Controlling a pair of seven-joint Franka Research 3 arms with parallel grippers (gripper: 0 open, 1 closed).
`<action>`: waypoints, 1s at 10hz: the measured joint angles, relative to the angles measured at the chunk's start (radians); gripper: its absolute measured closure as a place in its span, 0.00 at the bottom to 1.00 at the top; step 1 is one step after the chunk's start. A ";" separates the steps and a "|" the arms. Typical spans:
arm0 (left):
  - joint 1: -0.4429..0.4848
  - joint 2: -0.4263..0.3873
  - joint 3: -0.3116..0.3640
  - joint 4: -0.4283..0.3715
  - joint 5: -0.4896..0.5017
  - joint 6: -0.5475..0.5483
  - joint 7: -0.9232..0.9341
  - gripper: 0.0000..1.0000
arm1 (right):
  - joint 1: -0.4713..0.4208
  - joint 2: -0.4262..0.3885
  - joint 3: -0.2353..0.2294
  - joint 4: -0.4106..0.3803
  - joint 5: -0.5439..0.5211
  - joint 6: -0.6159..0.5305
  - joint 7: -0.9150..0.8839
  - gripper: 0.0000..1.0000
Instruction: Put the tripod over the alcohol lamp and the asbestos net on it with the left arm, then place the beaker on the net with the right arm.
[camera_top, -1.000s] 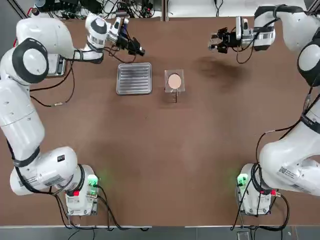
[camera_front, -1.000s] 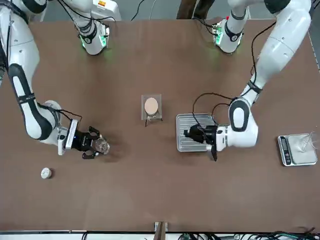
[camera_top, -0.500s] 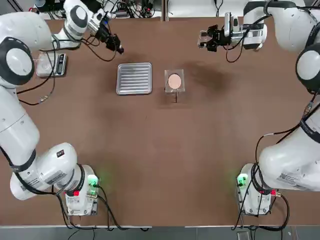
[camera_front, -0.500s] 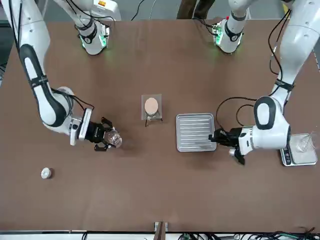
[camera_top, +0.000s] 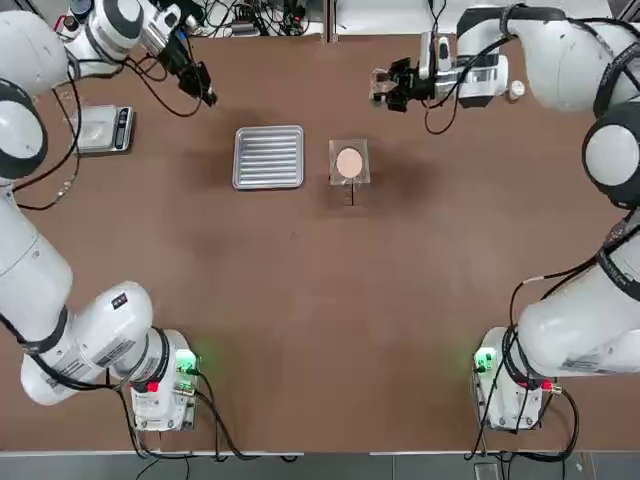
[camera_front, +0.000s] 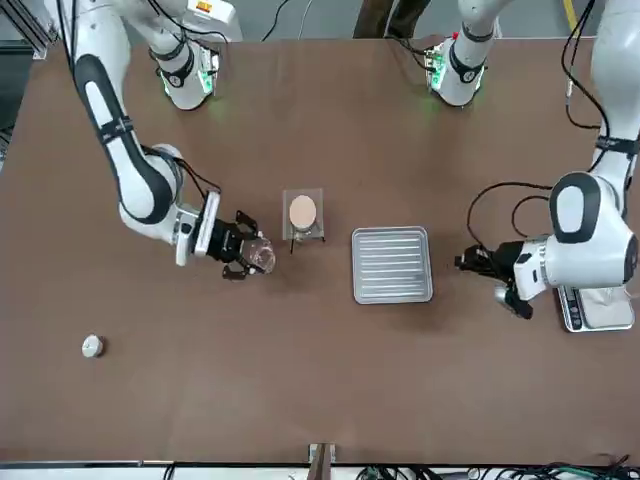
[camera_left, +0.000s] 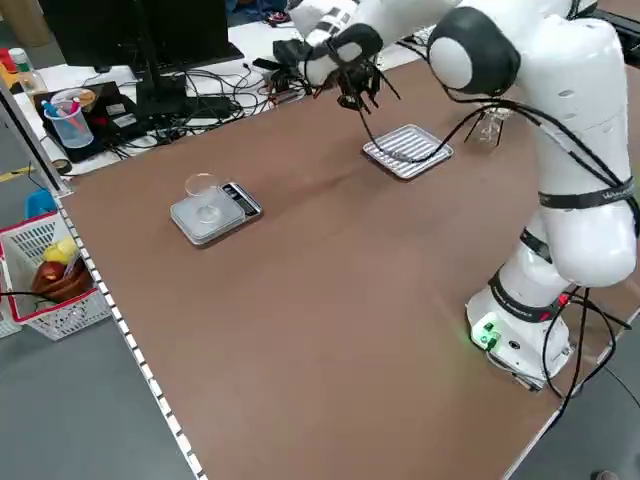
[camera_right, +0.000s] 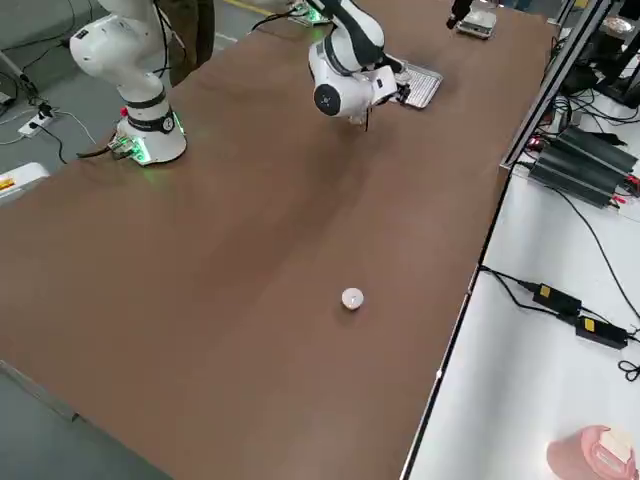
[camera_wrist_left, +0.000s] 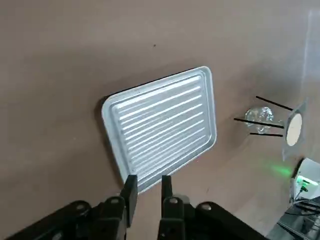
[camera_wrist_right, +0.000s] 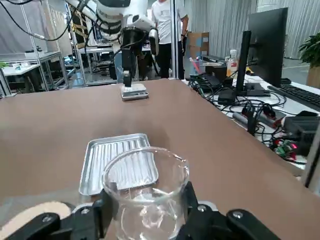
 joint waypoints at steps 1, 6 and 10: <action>-0.003 -0.038 0.017 0.000 0.006 -0.022 -0.020 0.71 | 0.022 0.000 0.000 -0.005 0.015 0.003 0.000 0.41; -0.240 -0.220 0.362 -0.001 0.009 -0.112 -0.025 0.60 | 0.100 -0.047 0.002 -0.099 0.079 0.006 -0.001 0.41; -0.569 -0.337 0.690 0.000 0.009 -0.133 -0.073 0.32 | 0.131 -0.093 0.037 -0.155 0.140 0.007 -0.026 0.41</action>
